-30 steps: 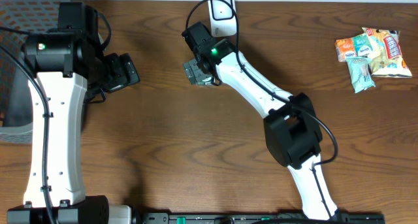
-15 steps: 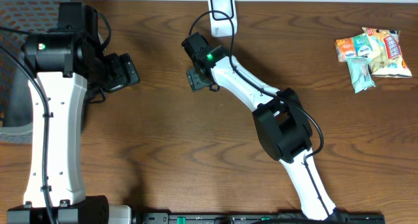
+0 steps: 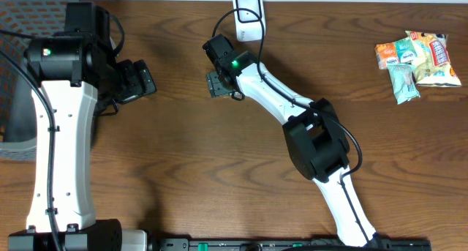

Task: Scan the item barcode

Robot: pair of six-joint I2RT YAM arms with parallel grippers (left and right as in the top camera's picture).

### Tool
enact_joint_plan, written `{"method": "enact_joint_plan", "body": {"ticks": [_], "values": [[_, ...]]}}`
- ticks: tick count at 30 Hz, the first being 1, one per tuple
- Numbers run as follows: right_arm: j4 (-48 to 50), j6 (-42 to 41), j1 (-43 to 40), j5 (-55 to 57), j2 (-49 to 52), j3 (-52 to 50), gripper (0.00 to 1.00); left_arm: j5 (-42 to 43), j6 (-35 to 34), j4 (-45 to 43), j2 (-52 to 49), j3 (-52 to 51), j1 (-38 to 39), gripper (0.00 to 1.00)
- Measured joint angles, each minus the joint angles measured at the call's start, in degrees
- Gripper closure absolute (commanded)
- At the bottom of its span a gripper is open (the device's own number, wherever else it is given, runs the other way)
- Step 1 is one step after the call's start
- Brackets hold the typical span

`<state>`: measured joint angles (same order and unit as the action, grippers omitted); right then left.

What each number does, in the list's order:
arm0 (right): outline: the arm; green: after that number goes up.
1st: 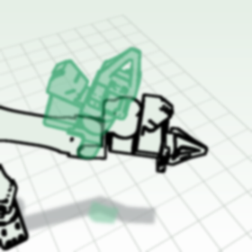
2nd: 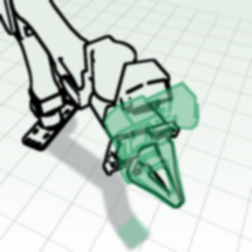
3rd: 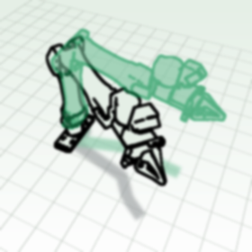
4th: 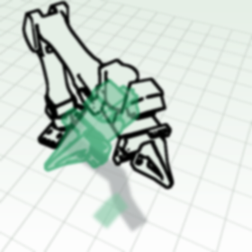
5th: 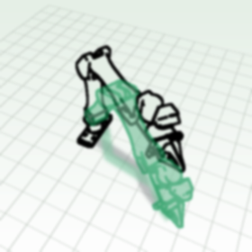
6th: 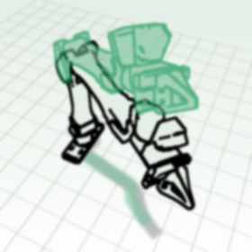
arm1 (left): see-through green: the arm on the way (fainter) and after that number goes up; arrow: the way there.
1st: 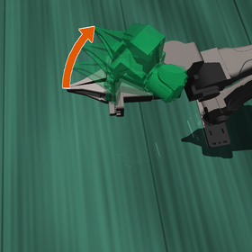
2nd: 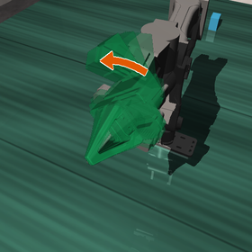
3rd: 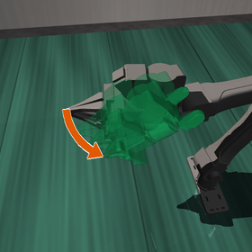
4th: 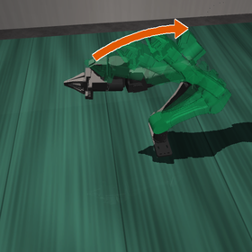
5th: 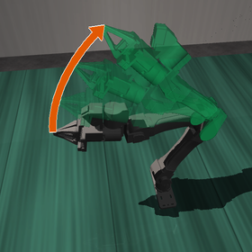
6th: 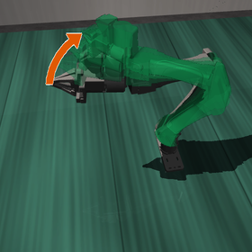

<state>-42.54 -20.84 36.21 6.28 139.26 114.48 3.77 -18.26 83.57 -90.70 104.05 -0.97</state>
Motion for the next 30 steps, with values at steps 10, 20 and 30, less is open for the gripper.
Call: {"method": "enact_joint_plan", "body": {"ticks": [10, 20, 30], "values": [[0.02, -1.29, -0.31, 1.01, 0.76, 0.02, 0.36, 0.00, 0.02, 0.00, 0.00, 0.00, 0.00, 0.02], [-4.94, -1.38, -1.40, -6.01, -0.26, 0.55, 0.47, 0.00, 0.02, 0.00, 0.00, 0.00, 0.00, 0.02], [-10.93, -4.11, -8.94, -35.47, -6.14, -0.17, 0.39, 0.00, 0.02, 0.00, 0.00, 0.00, 0.00, 0.02]]}}
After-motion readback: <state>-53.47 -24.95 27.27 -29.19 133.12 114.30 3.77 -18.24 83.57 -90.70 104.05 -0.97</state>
